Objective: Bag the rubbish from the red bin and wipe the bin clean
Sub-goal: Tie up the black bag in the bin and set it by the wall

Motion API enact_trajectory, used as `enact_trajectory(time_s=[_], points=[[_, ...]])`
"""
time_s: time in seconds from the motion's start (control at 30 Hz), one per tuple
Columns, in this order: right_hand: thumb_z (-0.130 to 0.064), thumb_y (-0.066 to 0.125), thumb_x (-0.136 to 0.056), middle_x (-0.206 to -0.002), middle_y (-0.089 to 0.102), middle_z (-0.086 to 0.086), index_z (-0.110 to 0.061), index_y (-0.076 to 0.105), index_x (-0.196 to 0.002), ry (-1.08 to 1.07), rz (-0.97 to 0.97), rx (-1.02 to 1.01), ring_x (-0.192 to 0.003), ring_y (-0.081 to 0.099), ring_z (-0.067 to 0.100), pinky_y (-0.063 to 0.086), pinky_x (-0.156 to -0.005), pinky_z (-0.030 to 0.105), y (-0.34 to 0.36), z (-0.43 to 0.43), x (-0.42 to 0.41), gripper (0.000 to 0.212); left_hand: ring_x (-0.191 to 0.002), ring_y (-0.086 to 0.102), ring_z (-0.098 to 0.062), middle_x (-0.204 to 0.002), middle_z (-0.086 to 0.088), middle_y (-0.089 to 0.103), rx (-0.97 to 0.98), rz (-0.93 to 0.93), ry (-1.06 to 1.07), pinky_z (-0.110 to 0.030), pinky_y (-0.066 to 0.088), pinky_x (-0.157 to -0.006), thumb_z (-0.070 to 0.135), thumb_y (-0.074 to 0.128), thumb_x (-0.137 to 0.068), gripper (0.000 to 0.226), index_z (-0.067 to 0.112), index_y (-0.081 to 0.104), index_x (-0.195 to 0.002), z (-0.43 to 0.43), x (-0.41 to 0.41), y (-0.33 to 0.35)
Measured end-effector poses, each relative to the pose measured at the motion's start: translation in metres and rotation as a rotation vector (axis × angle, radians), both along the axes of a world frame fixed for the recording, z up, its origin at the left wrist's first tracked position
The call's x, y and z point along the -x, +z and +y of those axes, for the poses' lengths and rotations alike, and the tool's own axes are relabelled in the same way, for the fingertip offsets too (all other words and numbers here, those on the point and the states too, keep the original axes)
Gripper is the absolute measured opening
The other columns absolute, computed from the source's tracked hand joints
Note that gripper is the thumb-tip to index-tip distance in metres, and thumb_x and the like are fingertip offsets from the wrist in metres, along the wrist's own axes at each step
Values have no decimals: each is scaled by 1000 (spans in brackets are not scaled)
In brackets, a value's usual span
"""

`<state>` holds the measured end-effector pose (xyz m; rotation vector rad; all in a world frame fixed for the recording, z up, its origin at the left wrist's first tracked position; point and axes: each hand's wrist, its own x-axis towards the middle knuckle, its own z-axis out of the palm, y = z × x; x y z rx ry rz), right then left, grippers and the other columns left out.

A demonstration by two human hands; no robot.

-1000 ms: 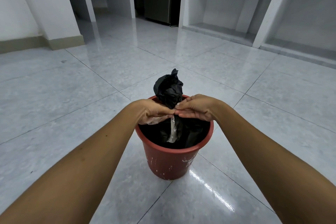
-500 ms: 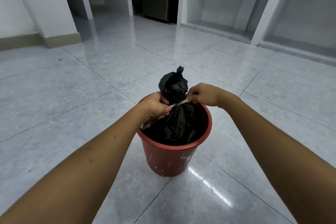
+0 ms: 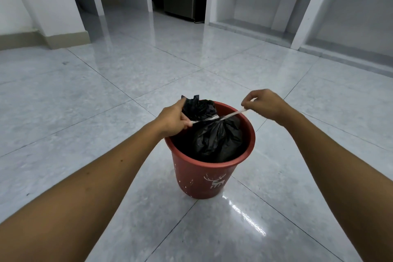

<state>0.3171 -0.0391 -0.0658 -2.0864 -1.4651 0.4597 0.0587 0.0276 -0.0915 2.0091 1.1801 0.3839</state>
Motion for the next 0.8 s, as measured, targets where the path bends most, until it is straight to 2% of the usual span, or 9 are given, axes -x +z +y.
enact_trajectory(time_s=[0.1, 0.23, 0.37, 0.43, 0.5, 0.57, 0.67, 0.73, 0.8], points=[[-33, 76, -77, -67, 62, -7, -24, 74, -75, 47, 75, 2, -64, 52, 8, 37, -55, 21, 3, 0, 5, 10, -97, 59, -19, -102, -3, 67, 63, 7, 7, -26, 45, -88, 4, 49, -91, 31, 16, 59, -118, -6, -12, 1], [-42, 77, -78, -79, 66, -10, -23, 75, -81, 131, -18, 85, -81, 57, 5, 43, -67, 23, 3, 1, 10, 19, -115, 55, -28, -121, -11, 61, 21, 7, 32, -36, 43, -101, 17, 45, -96, 28, 12, 58, -120, -10, -23, 7], [-31, 60, -92, -92, 69, -4, -27, 63, -82, 139, -371, 319, -95, 60, 22, 50, -88, 41, 8, 8, 21, 12, -110, 57, -24, -117, -7, 62, -118, -36, 96, -25, 41, -87, 18, 57, -92, 24, 17, 63, -115, -10, -24, 6], [-18, 55, -92, -94, 68, 5, -16, 58, -85, 179, -504, 394, -90, 60, 27, 50, -83, 39, 10, 14, 35, 8, -98, 59, -21, -105, -5, 63, -157, -63, 87, -22, 41, -80, 12, 60, -89, 18, 19, 65, -104, -12, -28, 6], [-13, 49, -90, -80, 59, 9, -11, 48, -70, 191, -524, 366, -76, 52, 29, 43, -66, 32, 12, 17, 45, 20, -84, 58, -17, -95, -1, 63, -188, -128, 51, -14, 40, -71, 4, 59, -87, 18, 20, 62, -94, -14, -30, 9], [-9, 42, -89, -67, 47, 5, -9, 42, -62, 155, -417, 277, -66, 46, 26, 35, -54, 29, 14, 18, 46, 28, -76, 58, -12, -94, 2, 67, -191, -213, 0, -7, 39, -64, 0, 55, -88, 22, 21, 51, -93, -17, -30, 11], [-3, 39, -86, -58, 36, 3, -5, 49, -76, -11, 139, 119, -45, 31, 17, 25, -41, 21, 17, 12, 42, 14, -72, 59, 5, -104, 7, 70, -207, -244, -63, -6, 41, -65, 2, 51, -92, 31, 22, 34, -108, -21, -30, 12], [-8, 40, -86, -53, 28, 0, -7, 50, -87, -41, 429, 85, -40, 20, 13, 18, -39, 20, 21, 5, 39, 10, -71, 57, 4, -115, 7, 68, -228, -221, -83, -11, 40, -72, 5, 54, -91, 52, 23, 23, -130, -23, -31, 10], [-23, 39, -92, -47, 22, -5, -4, 54, -98, -26, 619, 113, -38, 16, 10, 17, -36, 18, 24, 1, 34, 24, -82, 58, -2, -125, 7, 63, -234, -192, -131, -18, 37, -84, 8, 57, -91, 74, 26, 11, -146, -23, -32, 9]])
